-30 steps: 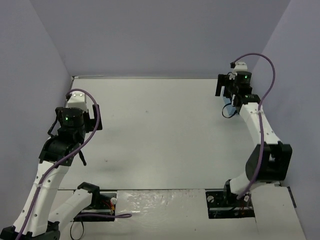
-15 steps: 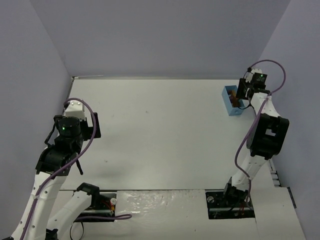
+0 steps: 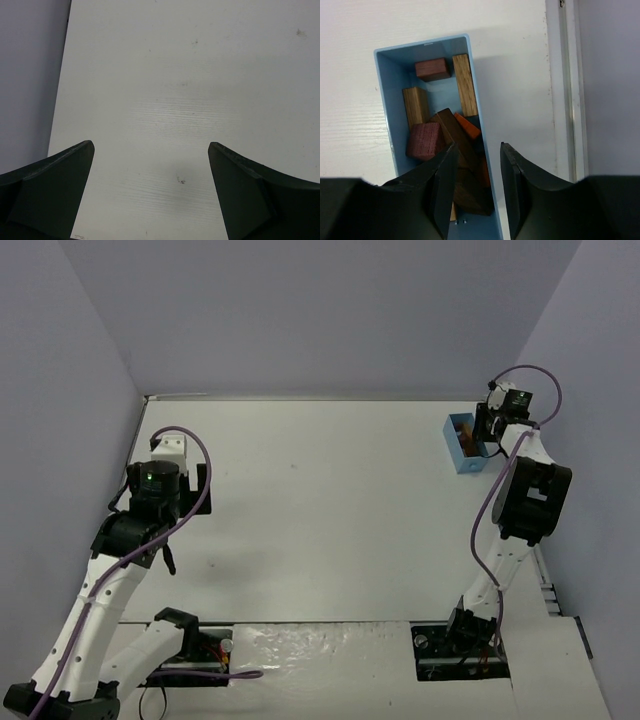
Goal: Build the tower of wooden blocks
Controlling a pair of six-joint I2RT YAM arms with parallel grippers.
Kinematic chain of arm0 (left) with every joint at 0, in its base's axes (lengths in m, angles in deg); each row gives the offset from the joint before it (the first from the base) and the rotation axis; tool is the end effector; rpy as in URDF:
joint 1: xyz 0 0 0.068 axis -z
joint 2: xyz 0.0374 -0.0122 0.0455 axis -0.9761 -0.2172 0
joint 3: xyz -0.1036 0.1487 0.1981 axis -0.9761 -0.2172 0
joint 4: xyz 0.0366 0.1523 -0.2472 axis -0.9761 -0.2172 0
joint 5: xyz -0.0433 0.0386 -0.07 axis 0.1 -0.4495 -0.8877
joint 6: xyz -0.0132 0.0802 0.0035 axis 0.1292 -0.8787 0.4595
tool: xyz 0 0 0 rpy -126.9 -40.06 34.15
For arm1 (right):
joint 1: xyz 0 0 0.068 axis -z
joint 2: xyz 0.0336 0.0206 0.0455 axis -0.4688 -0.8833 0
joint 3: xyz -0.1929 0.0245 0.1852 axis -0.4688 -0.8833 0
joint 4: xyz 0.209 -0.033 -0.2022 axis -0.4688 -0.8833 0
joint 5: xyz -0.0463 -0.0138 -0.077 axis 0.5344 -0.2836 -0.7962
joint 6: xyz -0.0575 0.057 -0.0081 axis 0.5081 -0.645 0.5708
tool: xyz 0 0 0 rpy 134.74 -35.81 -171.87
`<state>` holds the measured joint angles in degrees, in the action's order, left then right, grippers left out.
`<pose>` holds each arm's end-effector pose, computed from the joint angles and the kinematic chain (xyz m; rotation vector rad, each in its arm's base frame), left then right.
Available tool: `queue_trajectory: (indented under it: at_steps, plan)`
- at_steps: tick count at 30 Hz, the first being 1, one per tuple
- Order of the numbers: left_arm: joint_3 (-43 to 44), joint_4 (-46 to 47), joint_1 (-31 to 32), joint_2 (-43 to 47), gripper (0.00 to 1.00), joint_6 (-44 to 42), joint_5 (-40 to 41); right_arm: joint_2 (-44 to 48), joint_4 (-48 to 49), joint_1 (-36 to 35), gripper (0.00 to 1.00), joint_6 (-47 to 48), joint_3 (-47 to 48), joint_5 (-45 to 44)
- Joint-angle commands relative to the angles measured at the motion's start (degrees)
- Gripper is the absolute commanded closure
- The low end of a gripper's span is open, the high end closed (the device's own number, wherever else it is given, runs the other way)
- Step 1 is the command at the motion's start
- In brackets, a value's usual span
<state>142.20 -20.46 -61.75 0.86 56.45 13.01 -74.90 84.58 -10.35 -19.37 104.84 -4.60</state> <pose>0.2299 -0.0436 0.3513 -0.0896 2.0680 0.0203 0.5307 -0.1495 0.1947 -0.0410 2.0461 -0.0459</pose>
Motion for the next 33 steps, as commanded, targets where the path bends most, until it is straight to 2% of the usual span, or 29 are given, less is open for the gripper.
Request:
queue_trajectory:
  at_steps: [1,9,12,15,18,25,33]
  plan:
    - [3.2,1.1,-0.1,-0.6,0.03,-0.2,0.0,-0.2,2.1,0.1,0.65,2.2,4.2,3.1]
    - [4.5,0.0,-0.1,-1.9,0.03,-0.4,0.2,-3.8,1.9,0.1,0.77,3.4,6.5,2.4]
    - [4.6,-0.7,-0.1,-1.7,0.03,-0.3,0.2,-4.6,1.8,0.1,0.86,4.2,7.3,2.3]
    - [4.6,-1.1,-0.1,-1.6,0.03,-0.4,0.6,-3.2,1.7,-0.5,0.96,4.7,7.5,1.0]
    - [4.7,-1.1,-0.1,-1.5,0.03,-0.4,0.8,0.1,1.5,-2.6,1.00,6.9,6.6,-1.9]
    - [4.4,-1.0,0.0,-0.9,0.03,0.7,1.2,11.8,1.7,-14.7,1.00,17.4,-2.6,-25.2]
    - [0.9,-0.9,-0.1,1.6,0.03,2.4,1.8,20.4,2.4,-32.6,1.00,18.0,-14.0,-46.0]
